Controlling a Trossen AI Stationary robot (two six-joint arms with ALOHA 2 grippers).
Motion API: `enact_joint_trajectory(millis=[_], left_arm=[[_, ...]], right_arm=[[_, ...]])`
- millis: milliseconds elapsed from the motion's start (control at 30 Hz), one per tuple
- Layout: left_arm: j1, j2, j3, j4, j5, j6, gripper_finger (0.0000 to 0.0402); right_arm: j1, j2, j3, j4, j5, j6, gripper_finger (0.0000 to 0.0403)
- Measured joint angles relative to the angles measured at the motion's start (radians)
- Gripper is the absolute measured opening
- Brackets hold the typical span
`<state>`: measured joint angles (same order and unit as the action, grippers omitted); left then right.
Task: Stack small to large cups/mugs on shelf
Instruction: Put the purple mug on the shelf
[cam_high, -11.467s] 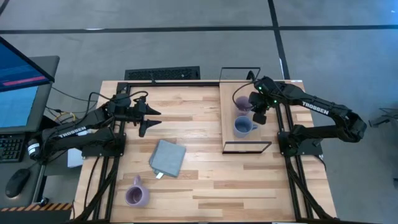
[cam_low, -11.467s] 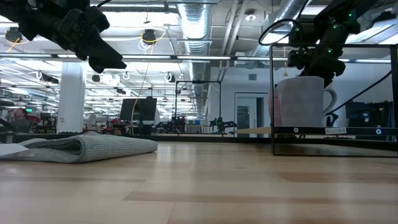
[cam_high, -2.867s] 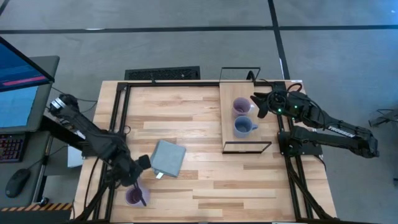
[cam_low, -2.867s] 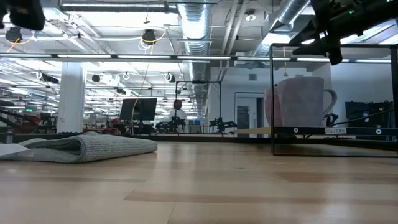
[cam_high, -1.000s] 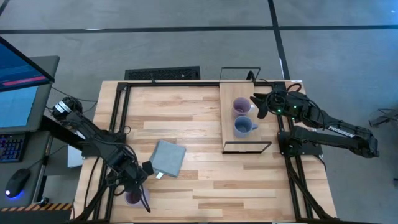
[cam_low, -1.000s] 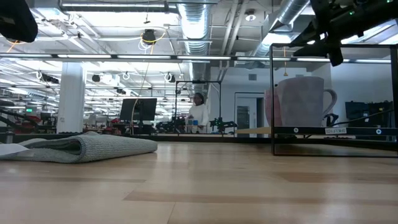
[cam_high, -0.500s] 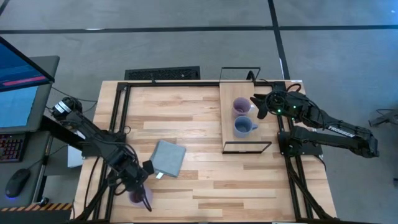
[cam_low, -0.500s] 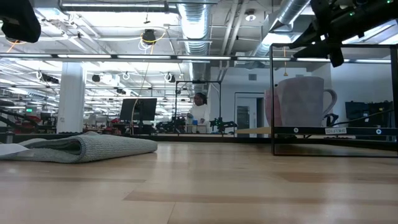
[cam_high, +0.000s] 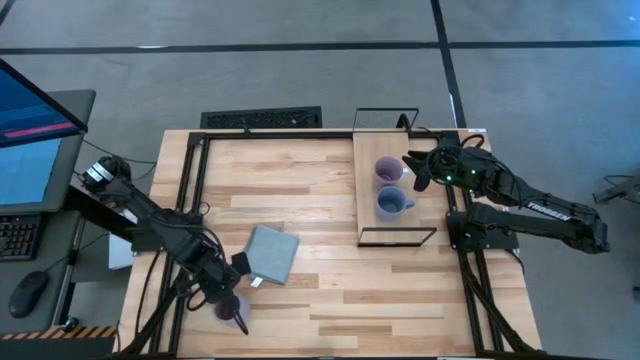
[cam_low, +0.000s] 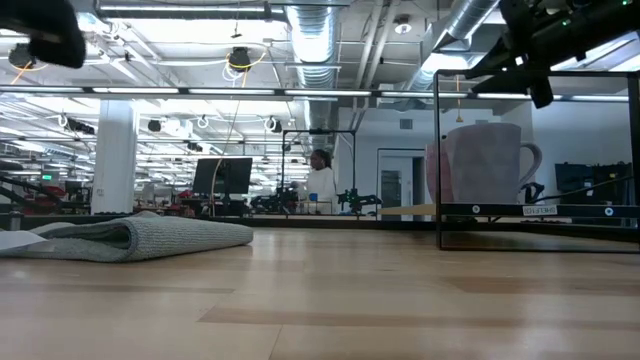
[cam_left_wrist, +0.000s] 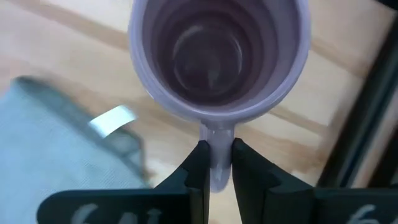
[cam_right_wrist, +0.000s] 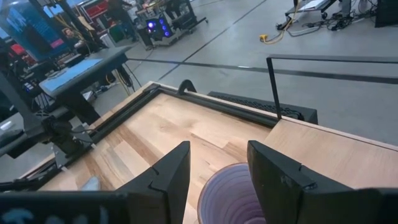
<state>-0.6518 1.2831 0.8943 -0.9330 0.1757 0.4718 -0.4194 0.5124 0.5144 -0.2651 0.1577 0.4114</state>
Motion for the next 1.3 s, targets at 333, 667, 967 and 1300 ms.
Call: enact_joint_trajectory(millis=[333, 667, 967, 1300], left_arm=[[0.072, -0.092, 0.033, -0.043, -0.136, -0.122, 0.0025], [0.247, -0.090, 0.035, -0.040, -0.078, -0.162, 0.0005], [0.263, -0.090, 0.035, -0.058, -0.086, -0.158, 0.0002], [0.259, -0.169, 0.059, -0.134, -0.078, -0.216, 0.0000]], right_arm=[[0.000, 0.012, 0.000, -0.027, 0.000, 0.000, 0.0182], [0.000, 0.106, 0.000, -0.043, 0.000, 0.000, 0.0183], [0.000, 0.204, 0.000, -0.049, 0.000, 0.000, 0.0181], [-0.002, 0.219, 0.000, -0.009, 0.001, -0.018, 0.0180]])
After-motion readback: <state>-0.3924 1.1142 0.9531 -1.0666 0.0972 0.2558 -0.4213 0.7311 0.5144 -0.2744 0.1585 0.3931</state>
